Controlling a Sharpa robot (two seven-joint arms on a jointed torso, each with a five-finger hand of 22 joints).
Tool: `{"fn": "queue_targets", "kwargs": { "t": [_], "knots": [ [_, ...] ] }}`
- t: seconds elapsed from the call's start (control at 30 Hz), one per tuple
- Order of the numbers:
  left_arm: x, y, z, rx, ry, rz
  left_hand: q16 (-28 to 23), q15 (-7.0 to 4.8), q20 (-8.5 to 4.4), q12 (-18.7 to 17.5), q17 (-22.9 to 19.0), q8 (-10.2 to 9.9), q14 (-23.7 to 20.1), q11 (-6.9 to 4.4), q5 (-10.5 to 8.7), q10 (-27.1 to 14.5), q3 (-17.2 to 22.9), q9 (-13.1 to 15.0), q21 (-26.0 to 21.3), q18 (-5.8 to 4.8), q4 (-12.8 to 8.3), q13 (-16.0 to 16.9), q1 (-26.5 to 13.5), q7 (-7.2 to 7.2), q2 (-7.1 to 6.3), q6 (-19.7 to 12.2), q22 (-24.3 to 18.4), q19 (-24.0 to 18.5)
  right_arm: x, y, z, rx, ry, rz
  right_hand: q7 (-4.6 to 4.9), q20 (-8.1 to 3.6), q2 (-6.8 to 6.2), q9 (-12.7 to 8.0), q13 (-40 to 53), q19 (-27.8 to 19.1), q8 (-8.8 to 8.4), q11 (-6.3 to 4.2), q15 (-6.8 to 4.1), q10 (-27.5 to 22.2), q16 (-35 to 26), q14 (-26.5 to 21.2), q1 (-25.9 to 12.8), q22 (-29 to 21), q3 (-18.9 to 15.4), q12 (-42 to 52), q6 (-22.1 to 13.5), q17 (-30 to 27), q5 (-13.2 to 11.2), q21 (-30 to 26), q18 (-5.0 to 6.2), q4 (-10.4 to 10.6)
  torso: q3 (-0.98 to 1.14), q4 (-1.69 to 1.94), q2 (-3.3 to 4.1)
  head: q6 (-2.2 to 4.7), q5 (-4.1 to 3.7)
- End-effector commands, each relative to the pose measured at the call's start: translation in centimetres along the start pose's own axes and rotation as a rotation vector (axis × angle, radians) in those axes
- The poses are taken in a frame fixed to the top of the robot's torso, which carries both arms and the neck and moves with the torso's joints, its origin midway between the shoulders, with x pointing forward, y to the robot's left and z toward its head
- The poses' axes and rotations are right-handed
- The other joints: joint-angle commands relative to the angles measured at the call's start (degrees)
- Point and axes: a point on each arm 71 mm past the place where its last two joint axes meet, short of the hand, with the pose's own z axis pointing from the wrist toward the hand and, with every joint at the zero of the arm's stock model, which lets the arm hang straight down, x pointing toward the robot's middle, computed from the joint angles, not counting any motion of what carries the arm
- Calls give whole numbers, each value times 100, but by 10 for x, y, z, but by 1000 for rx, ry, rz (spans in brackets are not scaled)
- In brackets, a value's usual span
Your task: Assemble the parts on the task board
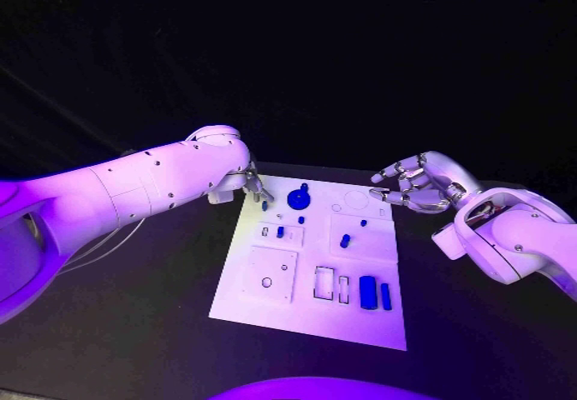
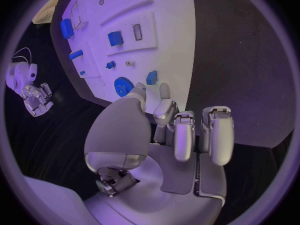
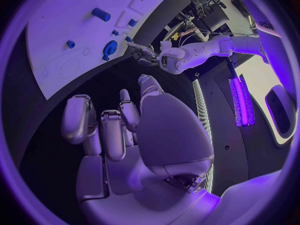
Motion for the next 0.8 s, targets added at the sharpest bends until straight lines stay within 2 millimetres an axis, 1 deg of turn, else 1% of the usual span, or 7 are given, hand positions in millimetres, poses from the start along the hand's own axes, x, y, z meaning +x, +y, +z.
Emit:
{"fn": "queue_targets", "kwargs": {
  "t": [0.03, 0.17, 0.33, 0.57, 0.8],
  "knots": [
    [3, -3, 0, 13, 28, 4, 14, 51, 13, -28, 1509, -21, 594, 8, 15, -22, -2, -14, -13, -44, -13, -4, 58, 7, 26, -24, 1161, 354, 2, 1, 0, -10, 12, -6, -14, -35, -5, 9, -6, 9, 40, -38, -31, -13, -36, 313, -46, 84, 11, -34, -13, 393, 19, -34, 97, 33, -3, -2, 2, -5, 2],
    [4, -4, 1, 14, 31, 4, 14, 53, 17, -25, 1509, -31, 594, 9, 14, -24, 10, -28, -12, -45, -17, -3, 107, 8, 46, -17, 1163, 354, 2, 1, 0, -10, 13, -6, -15, -36, -3, 10, 2, 11, 40, -39, -32, -6, -34, 314, -45, 85, 14, -27, -14, 397, 22, -34, 96, 34, 1, 0, 1, -8, -1],
    [4, -4, 1, 15, 33, 2, 14, 55, 20, -24, 1509, -38, 594, 10, 15, -25, 22, -37, -13, -44, -18, -4, 141, 10, 63, -13, 1161, 353, 2, 1, 1, -11, 13, -6, -15, -36, -3, 10, 2, 11, 40, -39, -32, -6, -34, 314, -45, 85, 14, -27, -14, 397, 22, -34, 96, 34, -3, 0, 3, -12, -9],
    [5, -4, 1, 19, 36, -3, 14, 57, 28, -26, 1509, -65, 594, 12, 17, -34, 99, -74, -13, -45, -23, -11, 276, 12, 146, 0, 1165, 355, 2, 1, 1, -11, 14, -6, -15, -36, -3, 10, 2, 11, 40, -39, -32, -6, -34, 314, -45, 85, 14, -27, -14, 397, 22, -34, 96, 34, -1, -3, -2, -18, -7],
    [5, -4, 2, 20, 41, -4, 14, 54, 31, -21, 1509, -85, 594, 7, 17, -37, 188, -103, -12, -46, -39, -12, 436, 6, 203, 15, 1168, 357, 2, 1, 1, -11, 14, -6, -15, -36, -3, 10, 2, 11, 40, -39, -32, -6, -34, 314, -45, 85, 14, -27, -14, 397, 22, -34, 96, 34, 2, -1, -2, -27, -11]
  ]
}}
